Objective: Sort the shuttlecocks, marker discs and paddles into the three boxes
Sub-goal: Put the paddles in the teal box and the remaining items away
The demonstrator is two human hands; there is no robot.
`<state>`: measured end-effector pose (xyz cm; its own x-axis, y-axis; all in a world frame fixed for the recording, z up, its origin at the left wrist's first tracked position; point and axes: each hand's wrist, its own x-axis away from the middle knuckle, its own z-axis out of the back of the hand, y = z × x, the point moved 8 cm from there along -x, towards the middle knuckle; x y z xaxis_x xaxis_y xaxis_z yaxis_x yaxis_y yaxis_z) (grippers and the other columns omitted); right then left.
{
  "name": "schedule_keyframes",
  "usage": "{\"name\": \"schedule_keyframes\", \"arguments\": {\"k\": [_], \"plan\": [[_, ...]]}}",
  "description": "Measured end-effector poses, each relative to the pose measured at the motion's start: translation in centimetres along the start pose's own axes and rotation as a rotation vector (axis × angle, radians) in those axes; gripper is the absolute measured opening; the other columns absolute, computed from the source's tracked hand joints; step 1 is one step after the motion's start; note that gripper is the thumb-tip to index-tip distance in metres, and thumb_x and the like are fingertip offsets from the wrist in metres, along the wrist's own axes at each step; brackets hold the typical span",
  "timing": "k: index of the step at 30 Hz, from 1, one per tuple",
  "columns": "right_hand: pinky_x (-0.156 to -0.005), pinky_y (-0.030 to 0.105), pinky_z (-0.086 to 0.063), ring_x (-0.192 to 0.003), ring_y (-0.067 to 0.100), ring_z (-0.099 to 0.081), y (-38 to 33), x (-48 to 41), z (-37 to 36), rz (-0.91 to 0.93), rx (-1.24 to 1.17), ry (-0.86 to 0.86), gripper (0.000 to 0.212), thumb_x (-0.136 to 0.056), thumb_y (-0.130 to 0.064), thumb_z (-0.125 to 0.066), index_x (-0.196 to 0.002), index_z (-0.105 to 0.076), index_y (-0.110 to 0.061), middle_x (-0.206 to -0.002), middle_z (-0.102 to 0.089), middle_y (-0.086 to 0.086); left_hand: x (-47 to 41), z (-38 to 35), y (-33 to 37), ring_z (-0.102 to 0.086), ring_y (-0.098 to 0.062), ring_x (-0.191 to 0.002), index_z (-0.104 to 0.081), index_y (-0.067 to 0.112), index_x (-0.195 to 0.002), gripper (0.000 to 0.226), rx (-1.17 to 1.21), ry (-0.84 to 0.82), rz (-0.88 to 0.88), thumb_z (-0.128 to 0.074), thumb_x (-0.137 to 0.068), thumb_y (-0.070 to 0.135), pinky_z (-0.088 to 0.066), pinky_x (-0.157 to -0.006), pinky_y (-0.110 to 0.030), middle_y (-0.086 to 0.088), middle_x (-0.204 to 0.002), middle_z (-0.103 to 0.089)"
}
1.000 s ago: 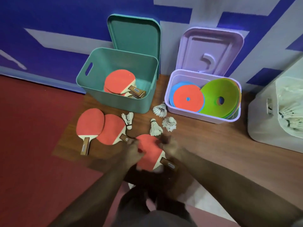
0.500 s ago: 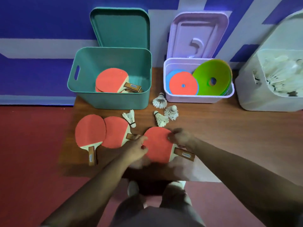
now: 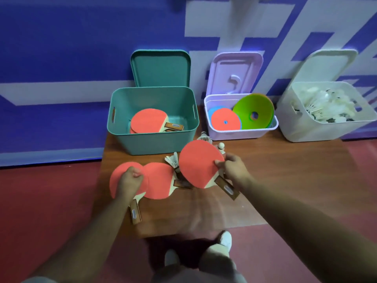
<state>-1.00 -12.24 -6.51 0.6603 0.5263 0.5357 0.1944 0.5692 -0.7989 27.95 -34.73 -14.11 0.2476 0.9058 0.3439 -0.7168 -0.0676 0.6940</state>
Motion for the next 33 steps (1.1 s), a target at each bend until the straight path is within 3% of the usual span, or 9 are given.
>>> {"name": "schedule_keyframes", "arguments": {"k": [4,8,14,19,22,24,26,29,33], "plan": [[-0.067,0.039,-0.046,-0.075,0.026,-0.055,1.8,-0.2,-5.2,-0.093,-0.074,-0.079,0.006,-0.084,-0.015,-0.065,-0.086,-0.060,-0.013,-0.082,-0.059,0.014,-2.3,3.2,-5.0,-0.051,-0.037,-0.117,-0.060,0.002,-0.115,0.044,-0.158,0.106,0.169,-0.076,-0.078,0.019,-0.040,-0.098,-0.039,-0.022,-0.115,-0.062],[-0.069,0.042,-0.046,-0.075,0.027,-0.050,2.8,-0.3,-9.2,-0.158,-0.123,-0.138,0.013,-0.085,-0.013,-0.065,-0.079,-0.054,-0.017,-0.077,-0.053,0.013,-2.9,2.7,-9.2,-0.044,-0.041,-0.128,-0.044,0.003,-0.134,0.088,-0.239,0.039,0.407,-0.083,-0.068,0.044,-0.040,-0.104,-0.045,-0.025,-0.136,-0.047],[-0.044,0.025,-0.041,-0.058,0.018,-0.051,3.9,-0.5,-12.8,-0.226,-0.160,-0.175,0.017,-0.090,-0.008,-0.060,-0.080,-0.049,-0.015,-0.070,-0.054,0.006,-2.8,2.2,-10.6,-0.037,-0.038,-0.133,-0.036,0.003,-0.137,0.095,-0.312,0.040,0.538,-0.088,-0.065,0.035,-0.034,-0.109,-0.045,-0.023,-0.142,-0.035],[-0.046,0.028,-0.035,-0.054,0.019,-0.049,4.0,-0.5,-14.3,-0.237,-0.168,-0.223,0.017,-0.090,-0.008,-0.061,-0.079,-0.050,-0.014,-0.066,-0.056,0.006,-2.7,2.8,-12.1,-0.046,-0.041,-0.128,-0.035,0.007,-0.137,0.104,-0.205,-0.012,0.625,-0.092,-0.056,0.040,-0.043,-0.101,-0.047,-0.023,-0.141,-0.040],[-0.050,0.030,-0.034,-0.057,0.021,-0.049,3.4,-0.3,-14.9,-0.235,-0.161,-0.246,0.017,-0.090,-0.008,-0.062,-0.079,-0.049,-0.014,-0.066,-0.057,0.006,-3.1,3.5,-13.0,-0.059,-0.035,-0.117,-0.056,-0.002,-0.125,0.073,-0.096,0.024,0.547,-0.084,-0.070,0.037,-0.050,-0.094,-0.041,-0.022,-0.127,-0.060],[-0.049,0.031,-0.034,-0.056,0.021,-0.049,2.7,0.0,-15.2,-0.222,-0.158,-0.258,0.017,-0.090,-0.008,-0.062,-0.080,-0.049,-0.014,-0.068,-0.058,0.008,-2.5,4.0,-12.4,-0.064,-0.033,-0.108,-0.067,0.002,-0.108,0.032,0.180,0.061,0.473,-0.070,-0.086,0.025,-0.051,-0.091,-0.043,-0.018,-0.112,-0.067],[-0.053,0.032,-0.039,-0.061,0.023,-0.054,1.8,0.8,-15.9,-0.210,-0.184,-0.284,0.014,-0.090,-0.007,-0.062,-0.083,-0.051,-0.013,-0.075,-0.059,0.011,-1.2,4.5,-11.1,-0.062,-0.027,-0.099,-0.063,0.014,-0.092,0.007,0.538,0.033,0.463,-0.058,-0.096,0.018,-0.051,-0.089,-0.046,-0.011,-0.105,-0.064],[-0.065,0.036,-0.050,-0.076,0.027,-0.061,-0.2,2.2,-16.9,-0.185,-0.243,-0.338,0.008,-0.091,-0.006,-0.061,-0.089,-0.055,-0.011,-0.085,-0.065,0.013,0.4,6.6,-8.0,-0.058,-0.022,-0.090,-0.055,0.018,-0.088,0.012,0.704,-0.018,0.390,-0.050,-0.099,0.015,-0.051,-0.080,-0.040,-0.006,-0.100,-0.062],[-0.064,0.033,-0.051,-0.070,0.024,-0.061,-4.5,4.0,-18.3,-0.108,-0.364,-0.403,0.012,-0.090,-0.003,-0.061,-0.085,-0.055,-0.012,-0.084,-0.063,0.014,2.1,10.0,-2.8,-0.059,-0.021,-0.085,-0.055,0.017,-0.089,0.013,0.863,-0.099,0.228,-0.048,-0.099,0.014,-0.052,-0.074,-0.036,-0.005,-0.092,-0.065]]}}
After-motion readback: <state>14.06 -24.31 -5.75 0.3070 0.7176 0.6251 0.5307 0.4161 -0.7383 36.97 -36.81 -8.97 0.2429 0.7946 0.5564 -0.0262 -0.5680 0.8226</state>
